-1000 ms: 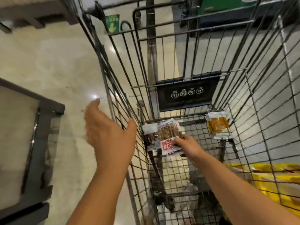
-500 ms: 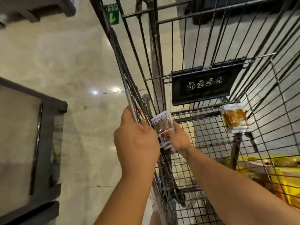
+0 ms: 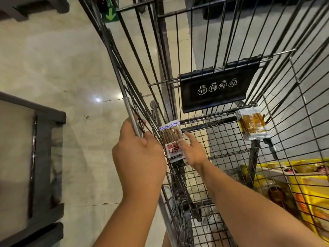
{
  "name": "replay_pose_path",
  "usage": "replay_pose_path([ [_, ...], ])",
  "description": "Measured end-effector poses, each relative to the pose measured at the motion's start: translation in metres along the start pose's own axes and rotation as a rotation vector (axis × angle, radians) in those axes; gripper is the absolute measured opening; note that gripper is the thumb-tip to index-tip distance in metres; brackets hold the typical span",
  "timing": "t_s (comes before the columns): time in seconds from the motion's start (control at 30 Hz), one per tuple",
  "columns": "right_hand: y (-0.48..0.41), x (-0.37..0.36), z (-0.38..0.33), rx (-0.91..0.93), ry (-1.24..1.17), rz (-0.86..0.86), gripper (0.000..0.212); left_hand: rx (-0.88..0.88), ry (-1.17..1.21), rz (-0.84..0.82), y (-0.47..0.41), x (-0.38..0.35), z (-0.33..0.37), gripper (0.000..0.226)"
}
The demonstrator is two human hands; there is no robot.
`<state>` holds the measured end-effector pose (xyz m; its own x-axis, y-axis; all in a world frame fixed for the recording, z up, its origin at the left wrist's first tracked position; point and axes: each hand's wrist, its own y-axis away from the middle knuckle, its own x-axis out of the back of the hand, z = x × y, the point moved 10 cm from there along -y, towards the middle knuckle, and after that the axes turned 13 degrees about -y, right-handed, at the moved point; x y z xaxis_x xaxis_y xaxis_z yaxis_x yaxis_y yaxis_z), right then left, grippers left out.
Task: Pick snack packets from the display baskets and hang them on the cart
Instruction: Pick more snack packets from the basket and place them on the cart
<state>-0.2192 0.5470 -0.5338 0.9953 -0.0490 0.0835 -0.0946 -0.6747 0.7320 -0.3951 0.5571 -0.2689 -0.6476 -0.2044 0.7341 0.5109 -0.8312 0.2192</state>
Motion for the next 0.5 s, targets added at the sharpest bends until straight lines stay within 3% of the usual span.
replay_pose_path([
  [0.07,0.007,0.029,0.016,-0.024,-0.082,0.243,0.038,-0.004,0.016,-0.005,0.000,-0.001,-0.001,0.059],
  [0.1,0.011,0.027,0.039,-0.146,-0.236,0.262,0.033,-0.005,0.018,-0.014,0.000,-0.002,0.000,0.067],
  [0.17,0.020,-0.019,0.067,-0.435,-0.648,0.066,0.042,-0.019,0.023,-0.030,-0.002,-0.002,0.003,0.070],
  [0.2,0.023,-0.037,0.067,-0.504,-0.740,-0.031,0.051,-0.034,0.023,-0.033,-0.002,-0.003,0.006,0.065],
  [0.37,0.025,-0.051,0.034,-0.494,-0.690,-0.301,0.080,-0.052,-0.011,-0.025,0.000,-0.002,0.009,0.052],
  [0.43,0.027,-0.042,0.037,-0.520,-0.596,-0.331,0.084,-0.043,-0.004,-0.029,0.000,-0.003,0.004,0.055],
  [0.5,0.025,-0.028,0.044,-0.528,-0.571,-0.257,0.075,-0.035,0.009,-0.026,0.000,-0.003,0.000,0.054],
])
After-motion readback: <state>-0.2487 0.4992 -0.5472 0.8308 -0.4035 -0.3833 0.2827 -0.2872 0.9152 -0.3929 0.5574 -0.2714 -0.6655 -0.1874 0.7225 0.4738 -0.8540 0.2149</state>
